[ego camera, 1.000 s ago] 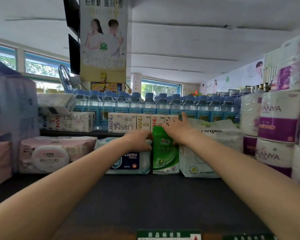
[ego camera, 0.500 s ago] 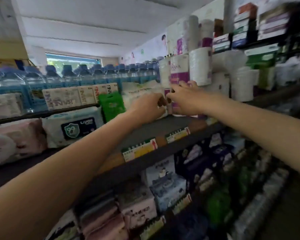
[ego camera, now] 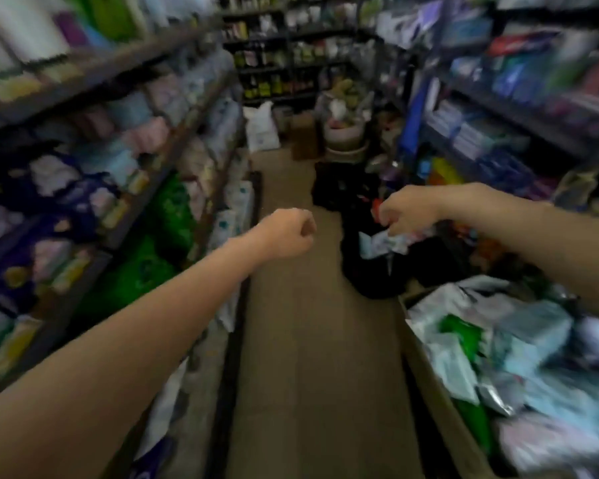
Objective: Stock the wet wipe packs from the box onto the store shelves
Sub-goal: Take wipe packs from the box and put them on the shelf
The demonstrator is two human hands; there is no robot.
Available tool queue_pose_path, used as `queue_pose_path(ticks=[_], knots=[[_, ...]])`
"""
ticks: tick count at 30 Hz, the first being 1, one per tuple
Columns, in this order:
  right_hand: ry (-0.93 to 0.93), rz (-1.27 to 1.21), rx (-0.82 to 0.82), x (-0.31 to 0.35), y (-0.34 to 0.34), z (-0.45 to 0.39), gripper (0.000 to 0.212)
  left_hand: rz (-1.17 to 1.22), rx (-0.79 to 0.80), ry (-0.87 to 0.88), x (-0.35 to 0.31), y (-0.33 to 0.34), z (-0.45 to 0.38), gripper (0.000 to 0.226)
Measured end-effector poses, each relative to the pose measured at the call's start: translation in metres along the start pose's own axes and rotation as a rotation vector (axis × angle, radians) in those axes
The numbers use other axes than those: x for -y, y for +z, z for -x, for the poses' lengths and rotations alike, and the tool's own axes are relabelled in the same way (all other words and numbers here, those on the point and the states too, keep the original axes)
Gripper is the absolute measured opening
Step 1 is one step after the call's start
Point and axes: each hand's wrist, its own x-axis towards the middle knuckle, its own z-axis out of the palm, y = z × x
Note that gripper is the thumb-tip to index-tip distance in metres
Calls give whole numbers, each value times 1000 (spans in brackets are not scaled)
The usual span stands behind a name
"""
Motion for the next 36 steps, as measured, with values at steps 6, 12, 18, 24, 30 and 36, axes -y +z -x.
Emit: queue_pose_path(ticks=[6,12,18,24,30,36], knots=[[145,-204,216,-116,131,44,18,106,203,156,-95,109,-79,29],[169,-165,318,-214,242,55,41,52,420,181,-177,224,-147,29],[25,129,385,-276,317,47,83,72,496,91,-225,285,-186,32],[-73,112,437,-285,372,13,94,16,514,71,-229,329,-206,32],[-180,115,330,-285,390,-7,93,76,523,27,-239,342,-205,33],[-104,-76,211,-292,371,16,84,189,574,-2,-252,328,-200,42]])
